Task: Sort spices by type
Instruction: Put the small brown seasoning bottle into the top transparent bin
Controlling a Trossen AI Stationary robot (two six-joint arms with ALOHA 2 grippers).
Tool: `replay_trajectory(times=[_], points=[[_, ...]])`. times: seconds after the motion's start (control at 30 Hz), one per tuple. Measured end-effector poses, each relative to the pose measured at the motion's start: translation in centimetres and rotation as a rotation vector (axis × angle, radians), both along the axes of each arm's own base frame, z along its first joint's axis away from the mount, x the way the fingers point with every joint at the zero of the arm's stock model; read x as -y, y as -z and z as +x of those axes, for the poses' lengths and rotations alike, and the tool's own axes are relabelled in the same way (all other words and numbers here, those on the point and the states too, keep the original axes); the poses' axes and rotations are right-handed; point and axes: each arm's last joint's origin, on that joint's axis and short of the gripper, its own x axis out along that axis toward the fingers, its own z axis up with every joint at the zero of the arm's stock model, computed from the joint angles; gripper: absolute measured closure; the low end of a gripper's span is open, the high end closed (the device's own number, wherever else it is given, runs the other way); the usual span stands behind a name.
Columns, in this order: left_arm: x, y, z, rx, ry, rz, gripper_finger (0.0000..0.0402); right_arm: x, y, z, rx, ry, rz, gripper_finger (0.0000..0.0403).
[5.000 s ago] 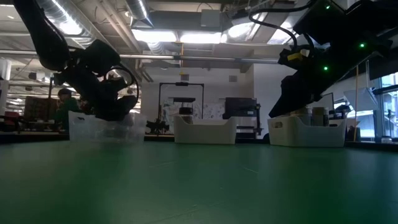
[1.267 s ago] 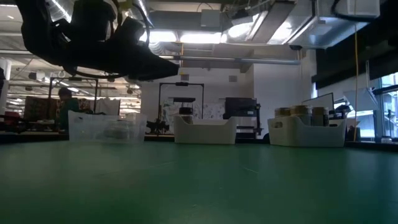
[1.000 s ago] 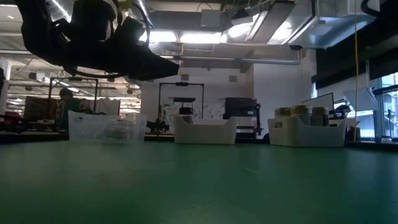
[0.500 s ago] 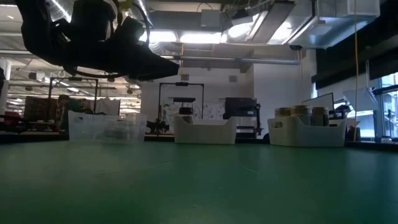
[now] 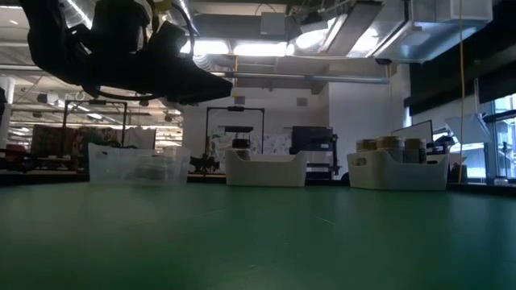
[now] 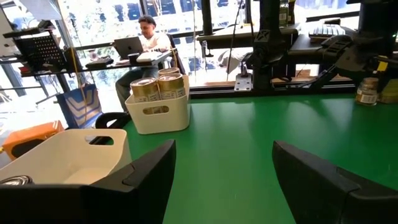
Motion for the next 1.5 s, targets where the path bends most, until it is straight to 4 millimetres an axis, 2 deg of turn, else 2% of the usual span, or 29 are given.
replay_trajectory(times=[0.1,0.3,0.4,0.53,1.03,1.5], points=[[0.0,0.0,0.0,0.0,0.0,0.0,0.0151,0.0,0.0,0.0,-0.003,-0.003,0.0,0.0228],[0.0,0.0,0.0,0.0,0.0,0.002,0.0151,0.1,0.0,0.1,0.01,-0.021,0.002,0.0219],[0.0,0.0,0.0,0.001,0.0,0.002,0.0151,0.5,0.0,0.5,0.011,-0.007,0.003,0.021],[0.0,-0.1,0.0,0.014,0.0,0.0,0.0151,1.4,-0.1,1.5,0.043,-0.015,0.009,0.022],[0.0,-0.1,0.0,0.014,0.0,-0.001,0.0151,7.8,-0.1,5.5,0.129,-0.011,-0.068,0.022],[0.0,-0.1,0.0,0.01,0.0,-0.002,0.0151,12.4,0.0,7.8,0.229,0.055,-0.176,0.021]])
